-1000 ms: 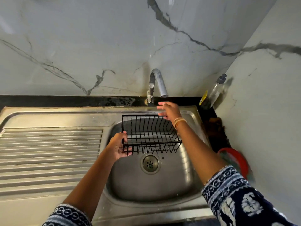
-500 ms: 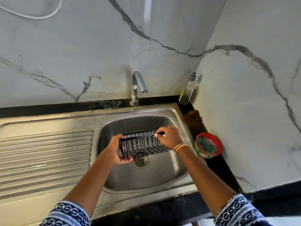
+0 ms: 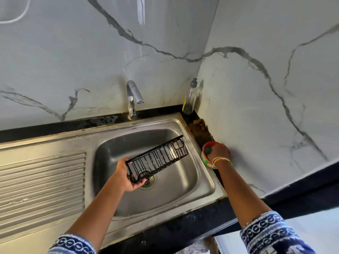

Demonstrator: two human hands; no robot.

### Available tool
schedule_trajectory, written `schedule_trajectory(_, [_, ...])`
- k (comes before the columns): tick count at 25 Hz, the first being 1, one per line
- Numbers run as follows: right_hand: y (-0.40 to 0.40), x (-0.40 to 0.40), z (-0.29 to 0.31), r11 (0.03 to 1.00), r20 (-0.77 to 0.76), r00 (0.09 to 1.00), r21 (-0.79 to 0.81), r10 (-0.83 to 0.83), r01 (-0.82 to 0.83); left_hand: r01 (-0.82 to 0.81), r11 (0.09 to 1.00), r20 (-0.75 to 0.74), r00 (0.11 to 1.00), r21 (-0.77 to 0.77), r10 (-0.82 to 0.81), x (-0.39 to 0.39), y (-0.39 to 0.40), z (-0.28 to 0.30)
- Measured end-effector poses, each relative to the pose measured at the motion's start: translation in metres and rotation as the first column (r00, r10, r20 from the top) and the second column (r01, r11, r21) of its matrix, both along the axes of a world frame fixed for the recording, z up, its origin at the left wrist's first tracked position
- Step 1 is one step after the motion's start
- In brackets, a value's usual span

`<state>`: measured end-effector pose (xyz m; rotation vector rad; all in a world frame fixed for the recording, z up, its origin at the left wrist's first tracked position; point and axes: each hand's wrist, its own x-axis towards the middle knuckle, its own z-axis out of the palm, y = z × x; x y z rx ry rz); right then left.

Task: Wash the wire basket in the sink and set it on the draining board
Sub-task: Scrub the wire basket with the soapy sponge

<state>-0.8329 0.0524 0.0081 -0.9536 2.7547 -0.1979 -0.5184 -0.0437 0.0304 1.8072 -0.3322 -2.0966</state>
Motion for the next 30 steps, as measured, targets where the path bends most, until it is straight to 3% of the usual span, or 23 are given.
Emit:
schedule_trajectory(5, [-0.001,-0.007,-0.003,0.999,-0.121,0.993,-0.038,0.002,-0.006,-0.007,1.0,-0.004,1.0,0.008,0.007,-0.005,-0.002,-0.006])
schedule_trajectory(11, [0.007,-0.023,0.011,0.934,-0.02,0.993,-0.343,-0.116,0.102,-0.012,1.0,0.009,1.0,0.003,0.012,-0.005,-0.007,-0.015])
schedule_trajectory(16, [0.012,-0.023,0.01,0.86,0.066,0.991,-0.493,-0.117,0.134,-0.003,1.0,0.013,1.0,0.005,0.003,-0.015,-0.005,-0.017])
schedule_trajectory(21, [0.013,-0.017,0.012,0.806,0.035,0.993,-0.58,-0.115,0.114,0.024,1.0,0.005,1.0,-0.005,-0.024,-0.023,-0.006,-0.013])
schedule_trajectory(24, [0.013,-0.02,0.012,0.693,0.144,0.962,-0.67,-0.232,0.267,0.025,1.0,-0.013,1.0,0.005,-0.025,-0.026,-0.007,-0.011])
schedule_trajectory(27, [0.006,-0.018,0.015,0.393,0.53,0.795,-0.691,-0.295,0.607,0.018,0.999,-0.019,1.0,0.039,-0.017,-0.023,-0.008,-0.01])
schedule_trajectory(29, [0.002,-0.013,0.019,0.292,0.817,0.569,-0.522,-0.099,0.801,0.012,0.998,-0.036,0.999,0.059,-0.01,-0.02,-0.01,-0.01])
schedule_trajectory(30, [-0.002,-0.009,0.023,0.26,0.919,0.39,-0.39,0.053,0.883,0.013,0.998,-0.049,0.999,0.059,-0.01,-0.018,-0.011,-0.011])
